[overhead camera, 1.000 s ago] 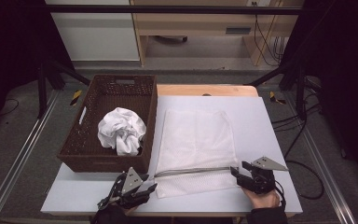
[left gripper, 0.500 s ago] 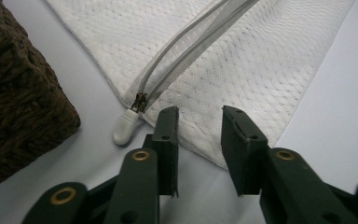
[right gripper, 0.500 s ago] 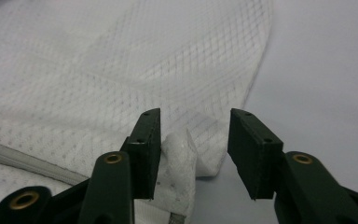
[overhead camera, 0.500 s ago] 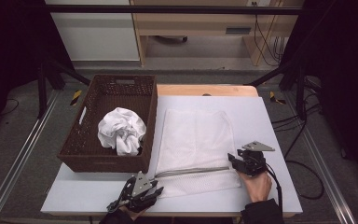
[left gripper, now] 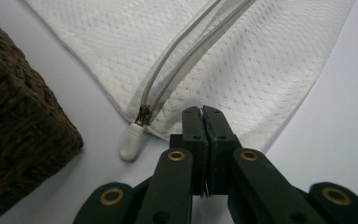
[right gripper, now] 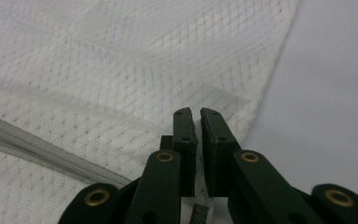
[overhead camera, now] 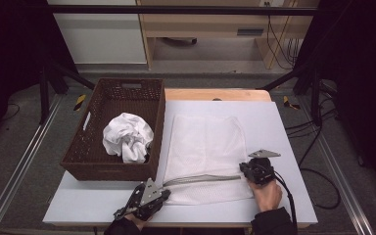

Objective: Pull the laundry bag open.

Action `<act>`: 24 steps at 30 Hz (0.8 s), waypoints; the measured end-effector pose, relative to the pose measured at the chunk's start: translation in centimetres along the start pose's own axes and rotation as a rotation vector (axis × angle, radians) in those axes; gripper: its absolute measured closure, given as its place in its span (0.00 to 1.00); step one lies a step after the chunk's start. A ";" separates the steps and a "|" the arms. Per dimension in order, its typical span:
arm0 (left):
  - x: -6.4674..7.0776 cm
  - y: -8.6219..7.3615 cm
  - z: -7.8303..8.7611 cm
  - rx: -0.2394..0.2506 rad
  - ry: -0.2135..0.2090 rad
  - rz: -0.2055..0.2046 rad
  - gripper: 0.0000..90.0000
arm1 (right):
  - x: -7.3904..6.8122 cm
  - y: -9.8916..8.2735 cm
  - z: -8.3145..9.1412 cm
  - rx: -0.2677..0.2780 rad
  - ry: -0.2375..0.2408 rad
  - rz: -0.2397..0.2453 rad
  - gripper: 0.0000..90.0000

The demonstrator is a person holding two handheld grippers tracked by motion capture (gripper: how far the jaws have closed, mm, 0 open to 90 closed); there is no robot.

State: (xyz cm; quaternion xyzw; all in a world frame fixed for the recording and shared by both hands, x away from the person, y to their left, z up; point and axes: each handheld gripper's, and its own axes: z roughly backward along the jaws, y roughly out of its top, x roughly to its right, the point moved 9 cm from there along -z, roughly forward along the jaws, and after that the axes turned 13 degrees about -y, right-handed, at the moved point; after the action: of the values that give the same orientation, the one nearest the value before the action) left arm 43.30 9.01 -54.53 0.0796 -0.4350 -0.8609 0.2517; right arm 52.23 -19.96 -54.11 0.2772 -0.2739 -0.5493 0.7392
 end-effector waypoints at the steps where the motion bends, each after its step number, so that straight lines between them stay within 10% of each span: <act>1: -0.1 0.1 -0.1 0.002 -0.002 0.003 0.97 | 0.0 0.1 -0.1 0.006 0.002 -0.001 0.95; 10: 0.0 0.1 -0.1 0.005 -0.011 0.006 0.96 | 1.1 0.9 -1.0 0.045 -0.029 -0.054 0.88; 16: 0.0 0.0 -0.1 0.004 -0.002 0.000 0.95 | 0.9 0.6 2.9 0.142 -0.011 -0.063 0.64; 24: 0.0 0.0 -0.2 0.007 -0.004 0.009 0.95 | -0.2 -2.9 3.2 0.015 0.000 -0.016 0.82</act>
State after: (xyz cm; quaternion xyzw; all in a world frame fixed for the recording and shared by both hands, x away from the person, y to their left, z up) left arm 43.37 8.88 -54.60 0.0769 -0.4391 -0.8583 0.2544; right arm 47.96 -20.86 -53.96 0.2850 -0.2757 -0.5531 0.7327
